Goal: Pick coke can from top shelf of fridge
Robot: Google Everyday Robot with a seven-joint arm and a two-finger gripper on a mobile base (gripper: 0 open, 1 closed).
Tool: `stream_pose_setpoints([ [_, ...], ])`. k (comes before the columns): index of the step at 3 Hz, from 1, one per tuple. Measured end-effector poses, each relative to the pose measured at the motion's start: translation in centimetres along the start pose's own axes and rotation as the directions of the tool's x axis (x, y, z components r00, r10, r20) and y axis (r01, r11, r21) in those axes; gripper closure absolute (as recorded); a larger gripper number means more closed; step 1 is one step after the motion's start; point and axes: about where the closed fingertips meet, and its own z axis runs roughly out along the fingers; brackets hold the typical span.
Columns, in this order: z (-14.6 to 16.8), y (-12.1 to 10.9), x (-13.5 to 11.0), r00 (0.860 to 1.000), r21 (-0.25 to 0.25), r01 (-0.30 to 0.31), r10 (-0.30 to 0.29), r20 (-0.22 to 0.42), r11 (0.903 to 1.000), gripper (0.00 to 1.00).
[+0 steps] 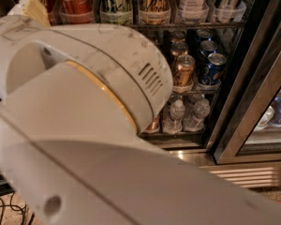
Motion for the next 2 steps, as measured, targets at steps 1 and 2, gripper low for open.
stream_pose_setpoints([
  [1,-0.2,-1.1,1.3,1.0,0.033,-0.005,0.006,-0.018,0.9994,0.0],
  [2,-0.1,-3.5,3.1,0.999,0.061,0.008,-0.006,-0.041,0.9981,0.0],
])
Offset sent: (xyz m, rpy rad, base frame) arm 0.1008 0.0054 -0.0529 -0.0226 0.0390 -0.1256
